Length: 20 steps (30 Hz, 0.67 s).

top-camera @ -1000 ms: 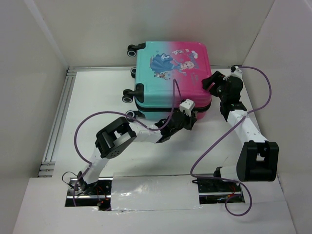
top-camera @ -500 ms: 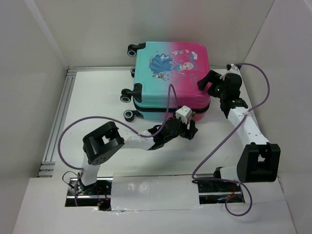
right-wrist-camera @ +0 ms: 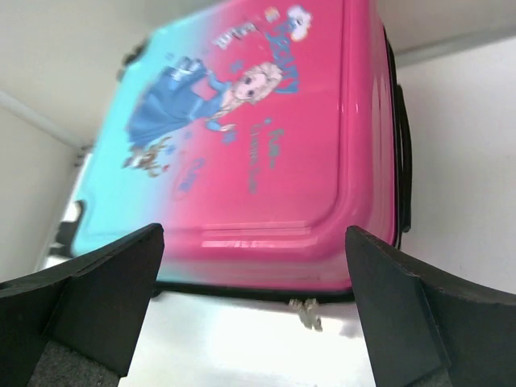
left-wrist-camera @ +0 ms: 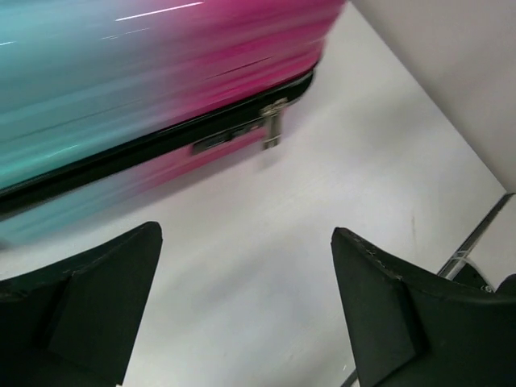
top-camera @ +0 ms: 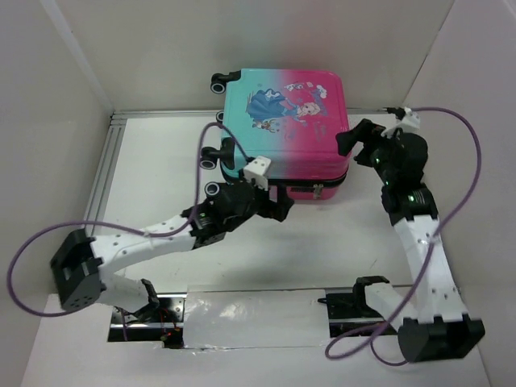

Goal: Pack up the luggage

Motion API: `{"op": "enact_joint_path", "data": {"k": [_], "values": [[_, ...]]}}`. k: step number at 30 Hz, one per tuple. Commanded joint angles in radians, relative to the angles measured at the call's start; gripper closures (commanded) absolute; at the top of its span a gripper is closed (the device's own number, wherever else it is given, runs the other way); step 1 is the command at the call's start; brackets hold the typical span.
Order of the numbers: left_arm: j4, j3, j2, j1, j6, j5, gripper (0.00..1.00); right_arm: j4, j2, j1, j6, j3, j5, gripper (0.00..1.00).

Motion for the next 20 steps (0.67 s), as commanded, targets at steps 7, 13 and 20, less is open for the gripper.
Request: {"op": "enact_joint_path", "data": {"k": [7, 13, 20], "values": [[-0.331, -0.168, -0.431, 0.033, -0.051, -0.177, 0.01, -0.070, -0.395, 0.015, -0.001, -0.223, 0.021, 0.00], [-0.434, -0.245, -0.560, 0.034, -0.051, -0.216, 0.01, -0.106, -0.578, 0.015, 0.044, -0.350, -0.023, 0.00], [-0.372, -0.328, -0.697, 0.131, -0.054, -0.109, 0.01, -0.104, -0.635, 0.015, 0.041, -0.403, -0.086, 0.00]]}}
